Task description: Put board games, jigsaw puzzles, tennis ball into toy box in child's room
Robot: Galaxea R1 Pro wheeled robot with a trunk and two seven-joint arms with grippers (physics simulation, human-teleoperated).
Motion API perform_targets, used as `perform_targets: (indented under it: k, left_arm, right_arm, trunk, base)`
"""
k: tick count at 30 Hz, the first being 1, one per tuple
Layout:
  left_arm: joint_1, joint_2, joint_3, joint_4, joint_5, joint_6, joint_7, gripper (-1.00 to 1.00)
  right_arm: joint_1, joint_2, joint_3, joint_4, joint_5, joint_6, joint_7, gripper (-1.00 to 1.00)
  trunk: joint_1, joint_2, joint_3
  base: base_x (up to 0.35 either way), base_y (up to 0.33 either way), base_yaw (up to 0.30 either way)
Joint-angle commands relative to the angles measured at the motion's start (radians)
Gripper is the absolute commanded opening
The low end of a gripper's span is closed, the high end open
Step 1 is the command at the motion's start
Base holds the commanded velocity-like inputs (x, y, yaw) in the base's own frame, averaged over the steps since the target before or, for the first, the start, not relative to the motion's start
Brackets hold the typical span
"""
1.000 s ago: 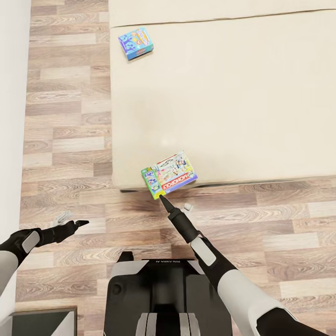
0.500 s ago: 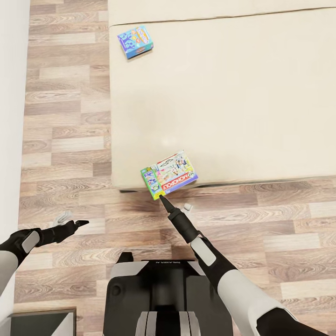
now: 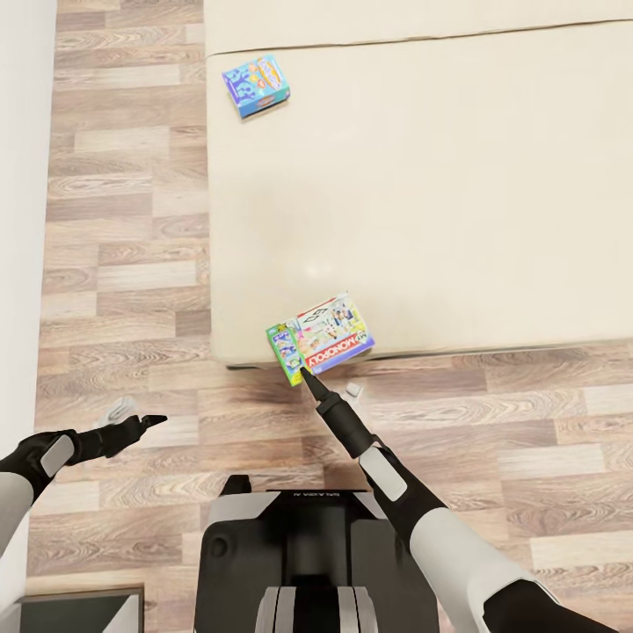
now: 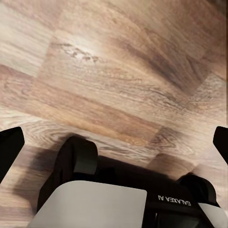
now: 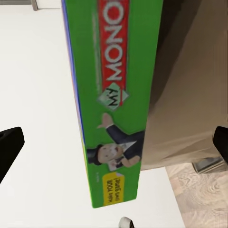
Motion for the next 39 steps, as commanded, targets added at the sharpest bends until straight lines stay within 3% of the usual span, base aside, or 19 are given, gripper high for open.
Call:
perform_targets:
  k: [1, 24, 31, 39]
  left_arm:
    - [0.0, 0.0, 0.0, 0.0, 0.008, 0.009, 0.0, 1.0]
    - [0.0, 0.001, 0.0, 0.0, 0.008, 0.009, 0.0, 1.0]
    - [0.0, 0.001, 0.0, 0.0, 0.008, 0.008, 0.0, 1.0]
    - [0.0, 0.0, 0.0, 0.0, 0.008, 0.008, 0.0, 1.0]
  right_arm:
    - [-0.001, 0.0, 0.005, 0.002, -0.005, -0.009, 0.002, 1.0]
    - [-0.001, 0.0, 0.007, 0.002, -0.004, -0.009, 0.002, 1.0]
    - [-0.001, 0.0, 0.053, 0.002, -0.006, -0.011, -0.002, 1.0]
    - [-0.001, 0.0, 0.07, 0.002, -0.007, -0.012, -0.003, 1.0]
  trunk:
    - [0.0, 0.0, 0.0]
    - [0.0, 0.0, 0.0]
    - [0.0, 0.0, 0.0]
    - [0.0, 0.0, 0.0]
  base:
    - [0.087, 0.011, 0.0]
    - [0.012, 0.001, 0.0]
    - [0.0, 0.0, 0.0]
    - [0.0, 0.0, 0.0]
